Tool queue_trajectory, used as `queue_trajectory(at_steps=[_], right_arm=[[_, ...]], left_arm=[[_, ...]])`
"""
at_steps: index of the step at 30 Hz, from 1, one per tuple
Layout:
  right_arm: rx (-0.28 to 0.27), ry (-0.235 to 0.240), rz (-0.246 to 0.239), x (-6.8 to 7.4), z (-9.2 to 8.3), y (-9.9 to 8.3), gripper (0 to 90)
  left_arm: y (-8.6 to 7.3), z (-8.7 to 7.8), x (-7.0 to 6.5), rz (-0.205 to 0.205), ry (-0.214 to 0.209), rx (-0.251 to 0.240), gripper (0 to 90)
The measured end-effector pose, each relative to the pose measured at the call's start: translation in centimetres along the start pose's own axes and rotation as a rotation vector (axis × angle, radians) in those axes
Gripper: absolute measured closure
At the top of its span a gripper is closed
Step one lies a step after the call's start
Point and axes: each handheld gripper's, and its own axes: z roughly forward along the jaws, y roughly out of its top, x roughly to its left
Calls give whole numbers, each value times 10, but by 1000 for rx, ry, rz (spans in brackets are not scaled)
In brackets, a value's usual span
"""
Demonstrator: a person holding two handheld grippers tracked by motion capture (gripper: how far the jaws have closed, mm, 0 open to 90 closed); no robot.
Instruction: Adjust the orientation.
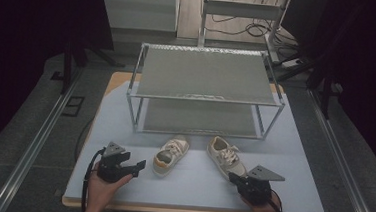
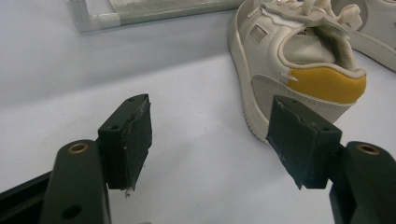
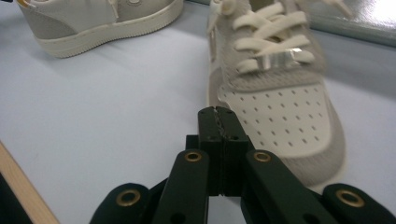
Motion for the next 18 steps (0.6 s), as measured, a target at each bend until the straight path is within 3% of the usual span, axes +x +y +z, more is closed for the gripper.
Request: queue_trajectory(at_steps=[8, 18], right_arm=[[-1, -25, 35, -13, -5, -1, 891], [-17, -87, 96, -42, -11, -2, 892]], left_arm=[[-1, 2, 0, 4, 1, 9, 308], [-1, 0, 3, -2, 9, 6, 308]])
